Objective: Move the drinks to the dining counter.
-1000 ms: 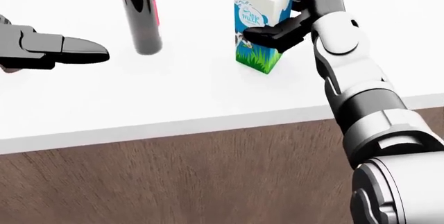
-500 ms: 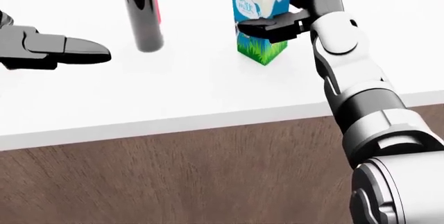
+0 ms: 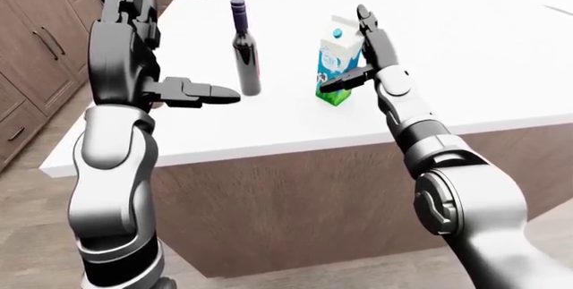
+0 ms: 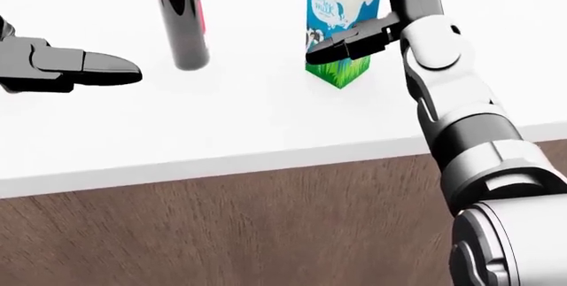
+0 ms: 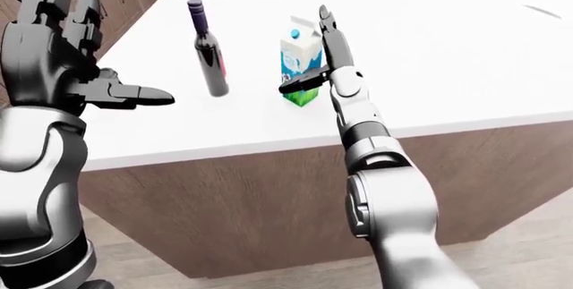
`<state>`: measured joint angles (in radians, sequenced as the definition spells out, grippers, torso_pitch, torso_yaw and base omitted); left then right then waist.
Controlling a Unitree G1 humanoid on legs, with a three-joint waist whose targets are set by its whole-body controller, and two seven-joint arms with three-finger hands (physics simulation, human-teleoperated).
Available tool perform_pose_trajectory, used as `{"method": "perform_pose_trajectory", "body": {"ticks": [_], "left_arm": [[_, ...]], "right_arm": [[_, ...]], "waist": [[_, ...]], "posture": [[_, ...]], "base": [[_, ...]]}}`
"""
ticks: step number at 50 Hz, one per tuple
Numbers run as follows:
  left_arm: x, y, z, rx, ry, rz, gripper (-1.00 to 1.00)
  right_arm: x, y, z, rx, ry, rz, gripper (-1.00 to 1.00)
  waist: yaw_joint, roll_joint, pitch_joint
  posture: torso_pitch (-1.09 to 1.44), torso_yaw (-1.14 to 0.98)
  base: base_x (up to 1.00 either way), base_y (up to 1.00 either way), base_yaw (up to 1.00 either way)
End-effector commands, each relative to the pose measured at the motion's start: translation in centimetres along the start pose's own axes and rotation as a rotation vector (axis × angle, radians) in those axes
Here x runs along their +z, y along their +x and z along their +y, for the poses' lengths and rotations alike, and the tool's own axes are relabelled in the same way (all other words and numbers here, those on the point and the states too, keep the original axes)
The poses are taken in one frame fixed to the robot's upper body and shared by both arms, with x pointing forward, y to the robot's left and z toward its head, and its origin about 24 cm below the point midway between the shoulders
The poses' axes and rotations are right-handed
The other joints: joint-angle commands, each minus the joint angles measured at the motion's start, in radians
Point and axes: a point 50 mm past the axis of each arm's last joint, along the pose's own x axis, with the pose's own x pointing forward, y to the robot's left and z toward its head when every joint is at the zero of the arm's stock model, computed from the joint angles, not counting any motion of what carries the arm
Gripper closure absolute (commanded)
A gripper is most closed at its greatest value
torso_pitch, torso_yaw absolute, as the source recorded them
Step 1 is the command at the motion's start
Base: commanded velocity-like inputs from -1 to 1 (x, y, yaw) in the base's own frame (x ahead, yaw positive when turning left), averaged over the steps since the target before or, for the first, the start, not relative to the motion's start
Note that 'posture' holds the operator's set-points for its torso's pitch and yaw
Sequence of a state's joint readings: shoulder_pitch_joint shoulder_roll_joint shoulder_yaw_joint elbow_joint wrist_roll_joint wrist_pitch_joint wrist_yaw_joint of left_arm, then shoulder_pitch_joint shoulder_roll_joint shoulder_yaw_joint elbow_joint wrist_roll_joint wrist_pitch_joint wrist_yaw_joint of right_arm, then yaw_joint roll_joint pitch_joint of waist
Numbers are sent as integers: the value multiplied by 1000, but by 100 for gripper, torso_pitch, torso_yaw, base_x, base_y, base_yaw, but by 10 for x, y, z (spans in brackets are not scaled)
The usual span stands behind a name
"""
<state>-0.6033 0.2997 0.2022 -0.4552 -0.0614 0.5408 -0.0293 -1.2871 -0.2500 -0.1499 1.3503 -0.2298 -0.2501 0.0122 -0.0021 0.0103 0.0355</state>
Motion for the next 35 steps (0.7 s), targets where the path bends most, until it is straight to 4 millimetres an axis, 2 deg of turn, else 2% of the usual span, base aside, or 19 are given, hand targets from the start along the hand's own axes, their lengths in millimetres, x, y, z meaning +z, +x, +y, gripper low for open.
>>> {"method": "perform_pose_trajectory", "body": {"ticks": [1, 18, 35], "left_arm": [[15, 1, 2, 11, 10, -81, -100], [19, 5, 1, 9, 10, -89, -100], [15, 4, 1, 14, 16, -80, -100]], "right_arm": [[28, 5, -9, -35, -5, -108, -100], [30, 4, -29, -93, -16, -116, -100], [67, 2, -39, -64, -69, -182, -100]], "waist": [[0, 1, -30], [2, -4, -27], [3, -6, -22]], "posture": [[0, 0], [0, 0], [0, 0]], "base": [[0, 0, 0], [0, 0, 0], [0, 0, 0]]}}
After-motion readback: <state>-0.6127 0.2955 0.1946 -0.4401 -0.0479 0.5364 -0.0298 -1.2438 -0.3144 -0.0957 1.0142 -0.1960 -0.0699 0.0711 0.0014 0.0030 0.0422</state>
